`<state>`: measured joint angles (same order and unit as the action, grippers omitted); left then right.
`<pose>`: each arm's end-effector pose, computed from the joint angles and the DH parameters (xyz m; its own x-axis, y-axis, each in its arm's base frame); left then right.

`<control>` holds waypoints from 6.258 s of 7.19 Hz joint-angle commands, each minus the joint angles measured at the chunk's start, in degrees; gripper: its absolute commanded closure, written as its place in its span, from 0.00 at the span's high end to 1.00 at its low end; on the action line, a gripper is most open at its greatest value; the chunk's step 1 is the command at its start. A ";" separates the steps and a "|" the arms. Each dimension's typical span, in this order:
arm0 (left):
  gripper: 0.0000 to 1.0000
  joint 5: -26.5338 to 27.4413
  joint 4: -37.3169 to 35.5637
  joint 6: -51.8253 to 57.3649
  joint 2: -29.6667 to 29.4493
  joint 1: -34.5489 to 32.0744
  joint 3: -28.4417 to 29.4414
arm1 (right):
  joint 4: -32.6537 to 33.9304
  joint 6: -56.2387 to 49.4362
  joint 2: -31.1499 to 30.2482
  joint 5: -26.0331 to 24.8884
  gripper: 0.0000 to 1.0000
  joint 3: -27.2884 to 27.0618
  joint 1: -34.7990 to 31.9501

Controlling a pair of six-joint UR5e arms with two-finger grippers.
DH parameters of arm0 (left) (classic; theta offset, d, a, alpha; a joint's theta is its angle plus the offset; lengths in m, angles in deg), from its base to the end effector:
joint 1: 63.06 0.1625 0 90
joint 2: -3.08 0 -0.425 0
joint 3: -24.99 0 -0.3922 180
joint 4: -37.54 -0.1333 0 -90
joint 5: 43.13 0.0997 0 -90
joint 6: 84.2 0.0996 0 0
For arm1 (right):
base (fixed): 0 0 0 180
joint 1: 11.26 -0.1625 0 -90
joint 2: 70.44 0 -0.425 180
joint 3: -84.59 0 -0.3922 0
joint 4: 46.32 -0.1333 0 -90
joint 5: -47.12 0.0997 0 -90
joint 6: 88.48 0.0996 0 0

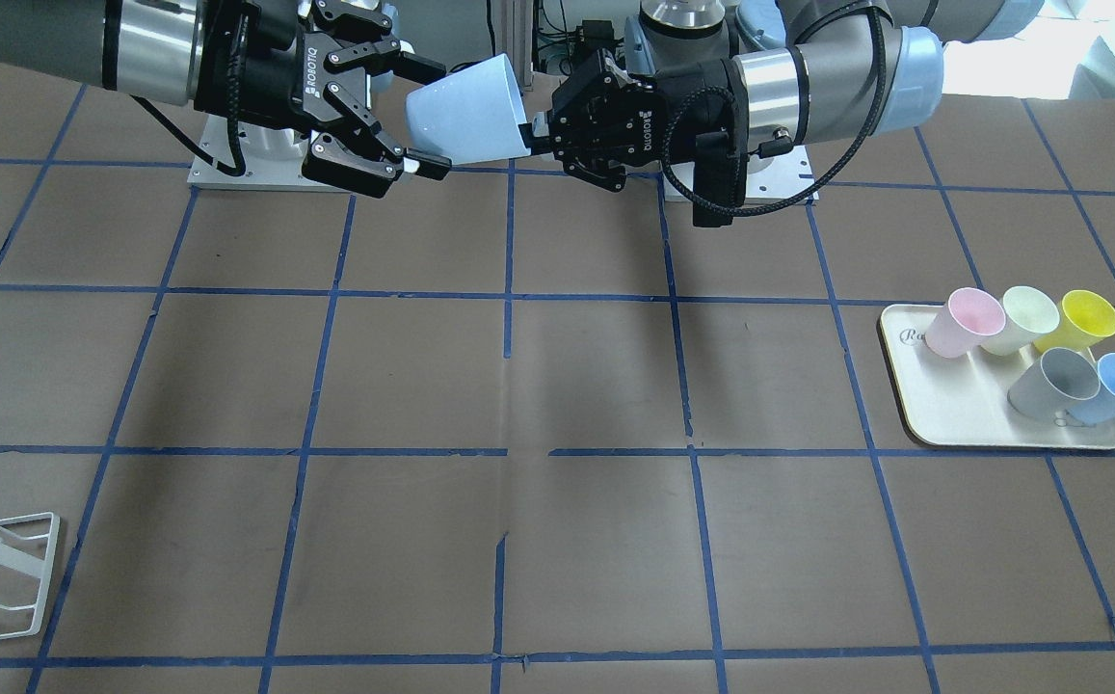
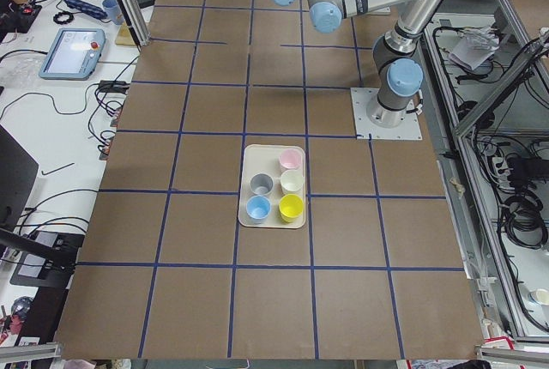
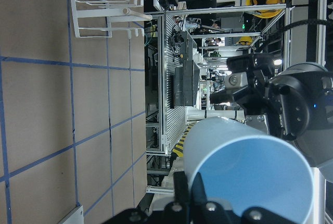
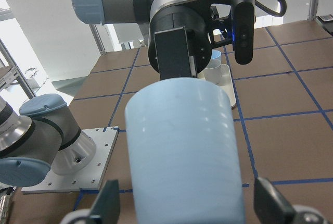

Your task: Transfer IKEA cup to right arm and place on rack

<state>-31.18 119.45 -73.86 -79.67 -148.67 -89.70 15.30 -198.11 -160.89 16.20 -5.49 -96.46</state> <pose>-0.1983 -0.4320 0.4300 -0.2047 0.0051 0.9788 -0.0394 0.9991 -0.0134 0.1801 -0.4696 0.4980 0.0911 -0.9780 -0.1879 -0.4753 0.1231 -0.8711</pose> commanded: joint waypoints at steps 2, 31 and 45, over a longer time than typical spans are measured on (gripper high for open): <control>0.00 -0.09 0.00 0.03 0.13 0.00 -0.09 | -0.01 0.03 0.00 0.07 0.53 -0.36 -0.75; 1.00 79.37 5.54 -5.52 -1.36 -2.21 14.58 | 48.49 25.17 21.17 -90.10 0.20 4.12 11.64; 1.00 76.82 5.89 -5.15 -1.19 -1.76 14.41 | 55.36 24.73 25.32 -89.93 1.00 4.82 11.38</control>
<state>45.61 125.16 -78.94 -81.16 -150.39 -75.23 70.84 -173.36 -135.48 -73.78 -0.82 -85.13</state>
